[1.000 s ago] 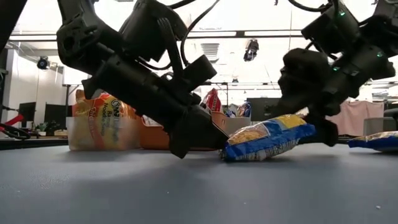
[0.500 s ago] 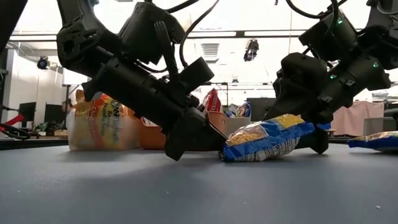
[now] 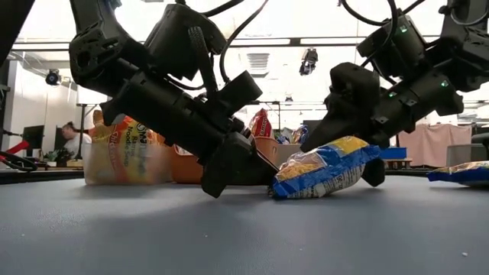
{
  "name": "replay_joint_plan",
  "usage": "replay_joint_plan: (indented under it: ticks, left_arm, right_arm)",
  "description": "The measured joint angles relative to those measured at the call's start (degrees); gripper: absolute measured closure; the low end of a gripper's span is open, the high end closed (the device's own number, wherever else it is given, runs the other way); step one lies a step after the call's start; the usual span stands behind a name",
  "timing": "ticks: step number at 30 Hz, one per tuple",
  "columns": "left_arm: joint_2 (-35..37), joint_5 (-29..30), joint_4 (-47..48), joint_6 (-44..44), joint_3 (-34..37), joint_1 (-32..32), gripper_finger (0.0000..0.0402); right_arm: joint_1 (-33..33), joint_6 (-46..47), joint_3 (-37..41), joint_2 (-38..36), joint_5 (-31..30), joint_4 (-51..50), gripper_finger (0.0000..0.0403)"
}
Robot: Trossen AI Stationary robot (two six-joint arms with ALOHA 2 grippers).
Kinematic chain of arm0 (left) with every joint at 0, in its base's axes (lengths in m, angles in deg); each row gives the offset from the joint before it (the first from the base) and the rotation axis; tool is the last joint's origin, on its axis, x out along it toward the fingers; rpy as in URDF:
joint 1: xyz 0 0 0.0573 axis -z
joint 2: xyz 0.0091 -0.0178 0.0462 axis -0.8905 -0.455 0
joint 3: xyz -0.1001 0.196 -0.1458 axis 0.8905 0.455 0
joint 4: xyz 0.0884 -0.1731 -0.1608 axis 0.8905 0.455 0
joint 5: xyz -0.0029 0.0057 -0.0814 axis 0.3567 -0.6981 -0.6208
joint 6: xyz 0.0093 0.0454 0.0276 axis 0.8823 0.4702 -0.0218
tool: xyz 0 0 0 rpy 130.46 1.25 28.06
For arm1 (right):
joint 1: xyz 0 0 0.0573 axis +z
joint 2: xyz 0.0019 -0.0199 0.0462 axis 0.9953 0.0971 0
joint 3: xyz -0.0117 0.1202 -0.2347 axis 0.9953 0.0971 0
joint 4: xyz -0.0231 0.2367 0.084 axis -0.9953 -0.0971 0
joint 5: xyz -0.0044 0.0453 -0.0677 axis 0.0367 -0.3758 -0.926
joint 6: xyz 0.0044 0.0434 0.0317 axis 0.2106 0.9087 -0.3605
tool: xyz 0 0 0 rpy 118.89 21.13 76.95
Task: Sort Maruchan noodles
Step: Put the blue noodle pack into the gray bin
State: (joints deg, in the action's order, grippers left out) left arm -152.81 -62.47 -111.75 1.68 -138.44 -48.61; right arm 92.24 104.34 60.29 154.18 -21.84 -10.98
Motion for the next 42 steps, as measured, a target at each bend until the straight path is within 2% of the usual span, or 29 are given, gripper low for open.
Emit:
replay_joint_plan:
  ticks: [5, 16, 23, 42]
  left_arm:
    - [0.0, -0.1, -0.1, 0.0, 0.0, -0.1, 0.0362]
    - [0.0, -0.1, -0.3, 0.0, 0.0, -0.1, 0.0362]
    - [0.0, -0.1, -0.3, 0.0, 0.0, -0.1, 0.0362]
    - [0.0, -0.1, -0.2, 0.0, 0.0, -0.1, 0.0362]
  right_arm:
    - [0.0, 0.0, -1.6, 2.3, -0.5, 0.0, 0.0171]
    - [-0.5, 0.9, -1.9, 1.4, 0.3, -1.0, 0.0172]
    - [-2.5, 1.3, -1.9, -0.2, 0.5, -5.0, 0.0172]
    - [-2.4, 3.9, -2.9, -0.5, 1.9, -5.2, 0.0173]
